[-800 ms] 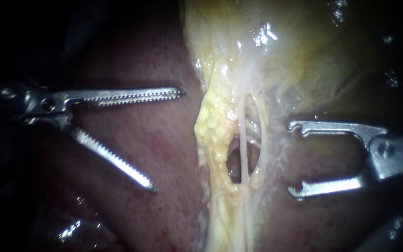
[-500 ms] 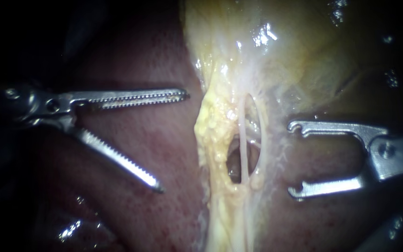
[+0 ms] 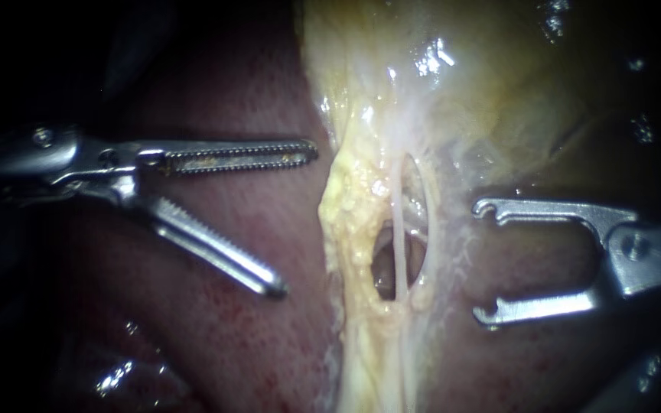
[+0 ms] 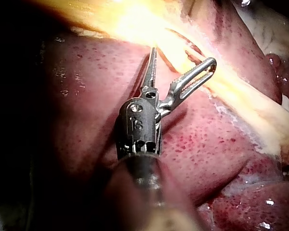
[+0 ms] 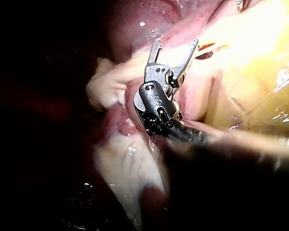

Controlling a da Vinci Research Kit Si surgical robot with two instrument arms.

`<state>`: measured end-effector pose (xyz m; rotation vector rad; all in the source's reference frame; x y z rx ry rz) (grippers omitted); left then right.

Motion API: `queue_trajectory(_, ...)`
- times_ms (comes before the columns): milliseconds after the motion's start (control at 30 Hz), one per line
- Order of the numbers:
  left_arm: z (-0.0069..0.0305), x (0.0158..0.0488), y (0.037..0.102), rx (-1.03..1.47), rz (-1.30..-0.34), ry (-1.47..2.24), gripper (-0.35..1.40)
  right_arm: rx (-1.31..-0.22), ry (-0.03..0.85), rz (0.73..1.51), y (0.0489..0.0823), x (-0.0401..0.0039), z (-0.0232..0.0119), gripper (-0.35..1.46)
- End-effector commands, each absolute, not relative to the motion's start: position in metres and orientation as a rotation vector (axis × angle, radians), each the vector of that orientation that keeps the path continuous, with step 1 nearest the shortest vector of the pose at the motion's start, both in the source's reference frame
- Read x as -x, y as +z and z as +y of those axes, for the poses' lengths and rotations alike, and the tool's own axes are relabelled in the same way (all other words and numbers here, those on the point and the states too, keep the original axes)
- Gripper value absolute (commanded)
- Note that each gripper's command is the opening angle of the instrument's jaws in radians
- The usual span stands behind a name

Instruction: Grabbing gallbladder

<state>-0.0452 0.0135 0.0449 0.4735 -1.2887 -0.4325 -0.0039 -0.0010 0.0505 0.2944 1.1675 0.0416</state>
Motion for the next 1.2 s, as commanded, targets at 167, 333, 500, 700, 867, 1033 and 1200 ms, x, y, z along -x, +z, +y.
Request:
queue_trajectory(167, 0.0129, 0.0458, 0.0457, -0.516, -1.240, -0.510, 0.74, -0.296, 0.045, 1.167, 0.0505, 0.0039, -0.0011, 0.60)
queue_trajectory(333, 0.0125, 0.0469, 0.0463, -0.548, -1.194, -0.611, 0.62, -0.296, 0.044, 1.167, 0.0505, 0.0039, -0.0011, 0.60)
queue_trajectory(500, 0.0127, 0.0478, 0.0460, -0.554, -1.155, -0.750, 0.48, -0.300, 0.050, 1.167, 0.0505, 0.0039, -0.0011, 0.60)
queue_trajectory(700, 0.0131, 0.0486, 0.0455, -0.560, -1.117, -0.876, 0.37, -0.303, 0.055, 1.166, 0.0504, 0.0039, -0.0012, 0.60)
queue_trajectory(867, 0.0132, 0.0485, 0.0455, -0.556, -1.087, -0.932, 0.17, -0.303, 0.055, 1.166, 0.0504, 0.0039, -0.0012, 0.60)
queue_trajectory(1033, 0.0131, 0.0483, 0.0454, -0.544, -1.055, -0.957, -0.35, -0.303, 0.055, 1.166, 0.0504, 0.0039, -0.0012, 0.60)
queue_trajectory(1200, 0.0131, 0.0480, 0.0454, -0.550, -1.018, -0.951, -0.35, -0.307, 0.060, 1.166, 0.0504, 0.0039, -0.0012, 0.60)
